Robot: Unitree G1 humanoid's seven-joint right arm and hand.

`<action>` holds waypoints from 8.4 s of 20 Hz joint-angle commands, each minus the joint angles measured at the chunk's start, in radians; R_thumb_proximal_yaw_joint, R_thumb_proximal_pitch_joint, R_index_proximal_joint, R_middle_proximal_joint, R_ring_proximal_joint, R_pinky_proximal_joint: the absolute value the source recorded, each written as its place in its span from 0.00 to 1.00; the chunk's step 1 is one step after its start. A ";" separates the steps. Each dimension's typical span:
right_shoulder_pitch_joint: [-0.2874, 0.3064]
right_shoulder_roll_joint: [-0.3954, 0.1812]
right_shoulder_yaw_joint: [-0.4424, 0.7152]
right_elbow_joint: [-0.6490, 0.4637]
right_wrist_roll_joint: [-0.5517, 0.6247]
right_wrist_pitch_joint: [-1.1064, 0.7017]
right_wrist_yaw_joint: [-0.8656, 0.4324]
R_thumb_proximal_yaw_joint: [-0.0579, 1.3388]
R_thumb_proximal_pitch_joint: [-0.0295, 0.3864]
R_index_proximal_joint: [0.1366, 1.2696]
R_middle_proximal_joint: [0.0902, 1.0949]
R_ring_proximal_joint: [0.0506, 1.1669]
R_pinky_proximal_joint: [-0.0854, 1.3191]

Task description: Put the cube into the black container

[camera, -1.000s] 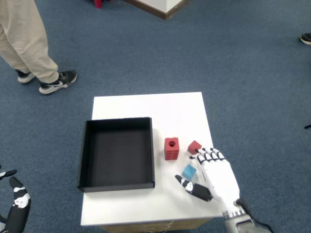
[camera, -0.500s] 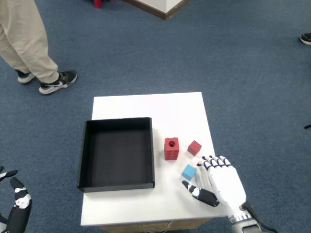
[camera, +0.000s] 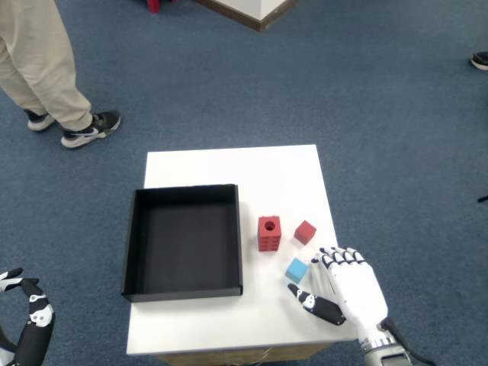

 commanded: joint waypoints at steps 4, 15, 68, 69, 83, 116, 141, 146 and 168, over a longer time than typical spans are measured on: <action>-0.029 0.008 0.004 -0.042 -0.006 0.020 -0.059 0.18 0.04 0.36 0.23 0.24 0.27; -0.026 0.031 0.027 -0.038 -0.046 0.026 -0.112 0.17 0.04 0.35 0.22 0.24 0.26; -0.024 0.020 -0.007 -0.039 -0.065 -0.047 -0.207 0.90 0.52 0.80 0.33 0.27 0.27; -0.025 0.020 -0.008 -0.040 -0.064 -0.052 -0.213 0.90 0.52 0.79 0.33 0.27 0.27; -0.046 0.025 0.059 -0.302 -0.155 -0.205 -0.550 0.88 0.52 0.79 0.32 0.26 0.25; -0.341 0.066 0.721 -0.587 0.478 0.151 -0.034 0.92 0.51 0.80 0.29 0.22 0.22; -0.482 0.076 1.097 -0.487 0.908 0.323 0.031 0.52 0.44 0.48 0.23 0.19 0.18; -0.475 0.074 1.096 -0.493 0.913 0.314 -0.015 0.53 0.45 0.46 0.22 0.19 0.18; -0.119 -0.415 0.892 -0.772 1.419 -0.736 -0.103 0.09 0.65 0.20 0.18 0.22 0.21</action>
